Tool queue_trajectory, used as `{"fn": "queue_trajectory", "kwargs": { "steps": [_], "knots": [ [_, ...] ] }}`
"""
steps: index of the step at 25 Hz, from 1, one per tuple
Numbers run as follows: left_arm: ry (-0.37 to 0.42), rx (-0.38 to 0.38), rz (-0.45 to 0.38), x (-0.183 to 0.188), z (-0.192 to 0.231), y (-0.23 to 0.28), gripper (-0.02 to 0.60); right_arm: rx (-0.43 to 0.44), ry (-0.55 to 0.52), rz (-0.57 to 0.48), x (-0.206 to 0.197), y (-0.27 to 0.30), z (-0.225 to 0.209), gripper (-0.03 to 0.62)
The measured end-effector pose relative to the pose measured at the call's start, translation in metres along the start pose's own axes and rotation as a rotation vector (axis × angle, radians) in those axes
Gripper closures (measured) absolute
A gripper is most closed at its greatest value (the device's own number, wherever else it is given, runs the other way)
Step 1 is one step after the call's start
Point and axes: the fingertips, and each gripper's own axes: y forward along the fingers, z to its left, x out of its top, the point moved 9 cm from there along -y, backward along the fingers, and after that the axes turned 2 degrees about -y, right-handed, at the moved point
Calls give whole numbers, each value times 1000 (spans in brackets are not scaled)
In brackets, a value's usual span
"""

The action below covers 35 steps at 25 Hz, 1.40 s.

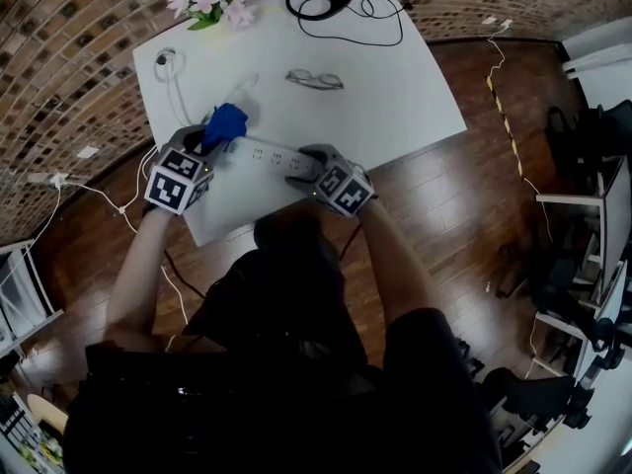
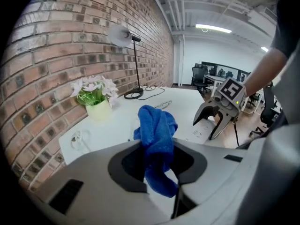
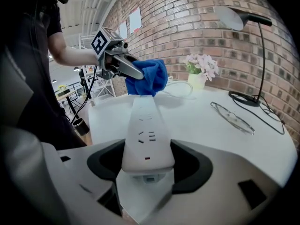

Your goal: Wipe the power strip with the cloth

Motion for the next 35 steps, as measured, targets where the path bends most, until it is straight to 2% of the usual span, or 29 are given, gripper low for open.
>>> {"fn": "queue_trajectory", "kwargs": {
  "steps": [5,11,14,16,21,26,30,35],
  "knots": [
    [66,12,114,6,-20,17,482,9,-24,-8,0,0,-2,304],
    [84,47,231,1,-38,32,480,45,-81,-9,-4,1,2,325],
    [103,96,250,0,-49,40,480,59,-104,-14,-5,-4,3,329],
    [88,116,262,1,-51,43,480,65,-116,-17,-6,-6,3,329],
    [65,143,331,4,-53,49,482,81,-139,-21,-7,-5,3,321],
    [38,160,336,6,-60,47,482,96,-166,-29,-7,-6,1,318],
    [99,189,365,3,-75,48,482,103,-179,-33,-8,-7,2,318],
    [139,184,396,5,-87,53,482,101,-183,-36,-9,-6,1,318]
  ]
}}
